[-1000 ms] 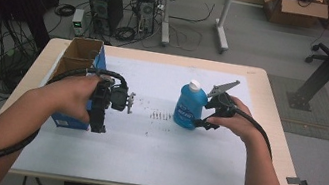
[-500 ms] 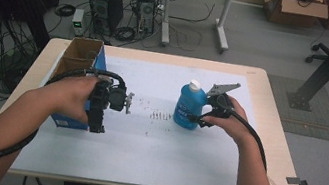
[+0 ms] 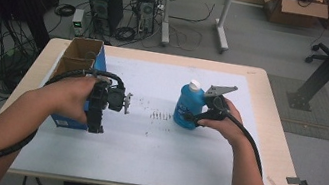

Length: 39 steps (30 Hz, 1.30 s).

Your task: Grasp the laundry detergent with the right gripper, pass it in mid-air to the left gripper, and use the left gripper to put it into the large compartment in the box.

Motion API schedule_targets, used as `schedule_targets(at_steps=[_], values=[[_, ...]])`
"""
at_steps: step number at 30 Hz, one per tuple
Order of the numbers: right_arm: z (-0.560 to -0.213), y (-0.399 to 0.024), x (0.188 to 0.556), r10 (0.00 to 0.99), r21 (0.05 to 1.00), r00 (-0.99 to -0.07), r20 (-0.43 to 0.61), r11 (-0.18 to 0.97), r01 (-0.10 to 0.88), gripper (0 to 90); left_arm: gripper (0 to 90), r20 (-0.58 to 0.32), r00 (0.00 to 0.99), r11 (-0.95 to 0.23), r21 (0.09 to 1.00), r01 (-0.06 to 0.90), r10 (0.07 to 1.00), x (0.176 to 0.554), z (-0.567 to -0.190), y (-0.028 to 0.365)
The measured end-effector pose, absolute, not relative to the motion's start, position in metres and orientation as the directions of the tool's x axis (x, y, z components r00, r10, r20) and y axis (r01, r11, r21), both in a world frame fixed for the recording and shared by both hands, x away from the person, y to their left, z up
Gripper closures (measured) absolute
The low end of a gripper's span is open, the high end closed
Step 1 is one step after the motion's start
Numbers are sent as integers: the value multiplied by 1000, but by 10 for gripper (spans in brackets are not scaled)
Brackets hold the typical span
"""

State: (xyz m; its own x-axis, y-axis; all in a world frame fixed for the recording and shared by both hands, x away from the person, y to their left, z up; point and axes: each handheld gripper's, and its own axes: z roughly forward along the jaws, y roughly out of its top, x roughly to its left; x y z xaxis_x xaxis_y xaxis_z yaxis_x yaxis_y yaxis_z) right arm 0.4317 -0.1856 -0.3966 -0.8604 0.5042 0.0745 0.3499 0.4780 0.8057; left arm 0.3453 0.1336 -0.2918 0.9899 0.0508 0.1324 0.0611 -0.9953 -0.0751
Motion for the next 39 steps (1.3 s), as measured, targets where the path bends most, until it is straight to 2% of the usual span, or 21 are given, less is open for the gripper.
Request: schedule_targets(at_steps=[13, 39], values=[[-399, -184, 430, 520, 840, -852, 57, 437, 323, 125, 4, 131, 990, -995, -74, 60, 50, 346, -293, 133], [-407, -181, 429, 488, 871, -872, 36, 412, 267, 282, 4, 131, 990, -995, -74, 65, 55, 347, -295, 134]])
